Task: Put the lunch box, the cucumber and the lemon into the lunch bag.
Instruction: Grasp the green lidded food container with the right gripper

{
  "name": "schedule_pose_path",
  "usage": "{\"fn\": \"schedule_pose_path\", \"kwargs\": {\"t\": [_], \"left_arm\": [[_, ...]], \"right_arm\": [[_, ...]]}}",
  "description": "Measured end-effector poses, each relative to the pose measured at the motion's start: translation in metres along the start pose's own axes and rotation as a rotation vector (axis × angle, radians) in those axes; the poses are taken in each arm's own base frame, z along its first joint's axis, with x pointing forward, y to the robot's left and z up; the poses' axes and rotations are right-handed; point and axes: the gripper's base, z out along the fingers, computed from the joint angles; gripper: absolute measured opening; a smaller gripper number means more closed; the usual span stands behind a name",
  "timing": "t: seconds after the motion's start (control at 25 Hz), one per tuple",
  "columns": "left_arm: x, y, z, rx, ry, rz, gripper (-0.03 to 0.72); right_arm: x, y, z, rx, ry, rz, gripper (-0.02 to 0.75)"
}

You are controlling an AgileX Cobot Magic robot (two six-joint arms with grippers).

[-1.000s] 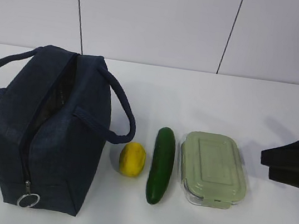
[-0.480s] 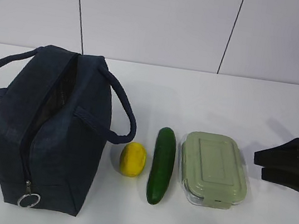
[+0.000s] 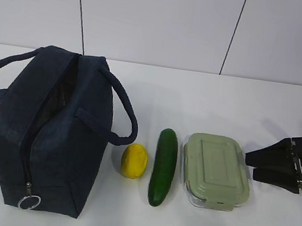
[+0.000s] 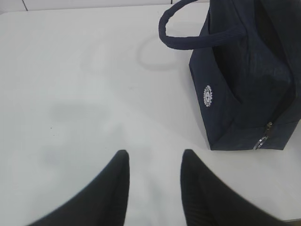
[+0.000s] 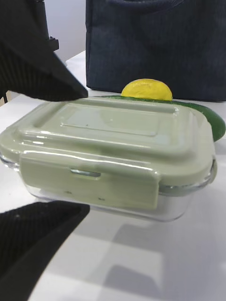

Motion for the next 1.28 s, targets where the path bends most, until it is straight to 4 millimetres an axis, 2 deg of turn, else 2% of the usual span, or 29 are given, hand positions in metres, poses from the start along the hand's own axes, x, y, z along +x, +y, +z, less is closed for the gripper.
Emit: {"fn": "schedule_pose_path", "kwargs": {"t": [0.48,0.76,1.28], "left_arm": [[0.000,0.000,0.000,0.000,0.000,0.000,0.264],[0.000,0.000,0.000,0.000,0.000,0.000,0.264],[0.000,0.000,0.000,0.000,0.000,0.000,0.264]], "right_arm": [[-0.007,0.002,0.000,-0.006,-0.031,-0.003,0.484],[-0.011,-0.004,0.017,-0.020,0.010,-0.007,0.484],[-0.010,-0.009,0.021,-0.020,0.032,0.011,0.484]]}}
